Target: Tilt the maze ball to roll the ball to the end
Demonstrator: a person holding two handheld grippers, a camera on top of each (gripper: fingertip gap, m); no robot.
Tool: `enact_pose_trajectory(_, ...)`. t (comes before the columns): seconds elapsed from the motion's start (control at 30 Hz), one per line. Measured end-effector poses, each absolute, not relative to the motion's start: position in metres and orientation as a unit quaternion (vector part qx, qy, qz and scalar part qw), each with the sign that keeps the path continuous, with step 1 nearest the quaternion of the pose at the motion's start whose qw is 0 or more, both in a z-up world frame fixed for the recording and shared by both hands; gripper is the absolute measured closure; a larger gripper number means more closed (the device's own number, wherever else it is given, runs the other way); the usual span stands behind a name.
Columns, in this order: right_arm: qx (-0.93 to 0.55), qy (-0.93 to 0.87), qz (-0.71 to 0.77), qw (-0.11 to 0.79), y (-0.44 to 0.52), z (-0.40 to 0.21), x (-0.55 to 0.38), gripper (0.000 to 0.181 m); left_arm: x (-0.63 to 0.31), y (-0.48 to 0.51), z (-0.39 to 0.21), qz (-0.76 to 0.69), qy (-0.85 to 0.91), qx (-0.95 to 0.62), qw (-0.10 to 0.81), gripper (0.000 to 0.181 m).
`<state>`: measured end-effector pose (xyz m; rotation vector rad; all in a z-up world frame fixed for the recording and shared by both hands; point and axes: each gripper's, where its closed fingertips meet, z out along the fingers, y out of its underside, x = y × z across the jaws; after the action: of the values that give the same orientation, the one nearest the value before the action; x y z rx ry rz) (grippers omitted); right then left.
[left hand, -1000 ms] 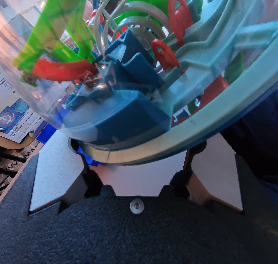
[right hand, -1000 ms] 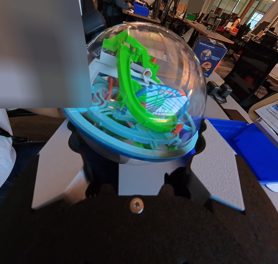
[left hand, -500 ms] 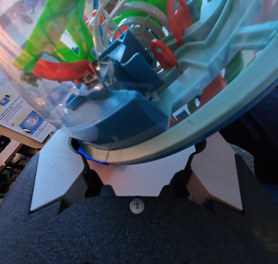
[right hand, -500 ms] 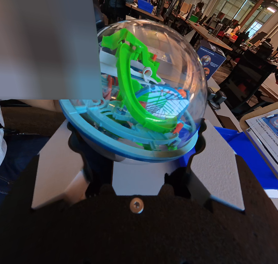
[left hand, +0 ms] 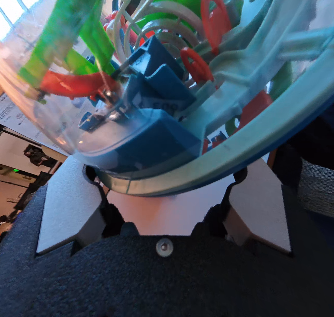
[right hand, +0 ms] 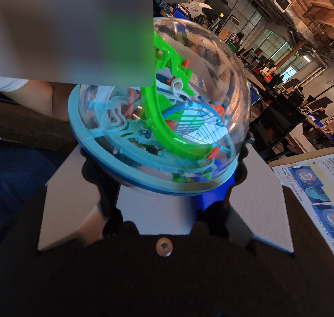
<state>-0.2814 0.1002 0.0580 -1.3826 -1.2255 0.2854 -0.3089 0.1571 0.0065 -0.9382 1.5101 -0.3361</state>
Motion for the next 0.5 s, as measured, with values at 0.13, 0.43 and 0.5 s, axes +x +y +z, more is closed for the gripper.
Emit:
enact_pose_trajectory(0.13,-0.591,-0.536,0.111,0.592,0.101,0.054,-0.278,0.026,-0.309,0.159,0.006,-0.125,0.656,-0.405,0.625,0.028)
enact_pose_trajectory(0.43,-0.616,-0.523,0.095,0.581,0.103,0.047,-0.273,0.026,-0.303,0.163,-0.003,-0.126,0.661,-0.412,0.615,0.029)
enact_pose_trajectory(0.5,-0.62,-0.518,0.101,0.581,0.104,0.048,-0.273,0.025,-0.302,0.162,-0.003,-0.133,0.661,-0.412,0.613,0.029)
